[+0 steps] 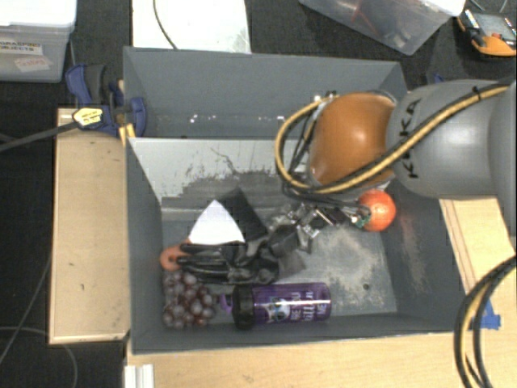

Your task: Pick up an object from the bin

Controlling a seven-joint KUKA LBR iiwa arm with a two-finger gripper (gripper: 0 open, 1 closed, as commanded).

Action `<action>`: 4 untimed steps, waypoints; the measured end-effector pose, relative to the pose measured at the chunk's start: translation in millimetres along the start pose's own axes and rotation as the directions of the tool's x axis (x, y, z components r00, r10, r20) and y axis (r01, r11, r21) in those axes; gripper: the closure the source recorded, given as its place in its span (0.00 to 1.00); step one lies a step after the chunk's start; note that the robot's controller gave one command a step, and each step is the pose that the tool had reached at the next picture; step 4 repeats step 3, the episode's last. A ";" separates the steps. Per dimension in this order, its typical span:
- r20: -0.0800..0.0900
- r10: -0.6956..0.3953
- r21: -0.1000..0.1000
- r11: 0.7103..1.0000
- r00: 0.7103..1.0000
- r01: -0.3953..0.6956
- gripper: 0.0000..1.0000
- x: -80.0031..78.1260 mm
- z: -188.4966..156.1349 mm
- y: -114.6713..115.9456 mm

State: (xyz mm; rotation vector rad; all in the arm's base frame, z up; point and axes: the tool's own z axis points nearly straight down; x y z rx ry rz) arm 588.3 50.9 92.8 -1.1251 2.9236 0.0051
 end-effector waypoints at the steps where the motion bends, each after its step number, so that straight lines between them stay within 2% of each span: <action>1: 0.004 0.002 0.002 1.000 1.000 -0.002 1.00 -0.9 -17.0 -0.5; 4: 0.004 0.006 0.001 1.000 1.000 -0.006 1.00 -0.5 -36.3 0.3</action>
Offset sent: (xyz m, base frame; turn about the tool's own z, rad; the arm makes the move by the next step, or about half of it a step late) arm 0.0008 0.0002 0.0222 0.0014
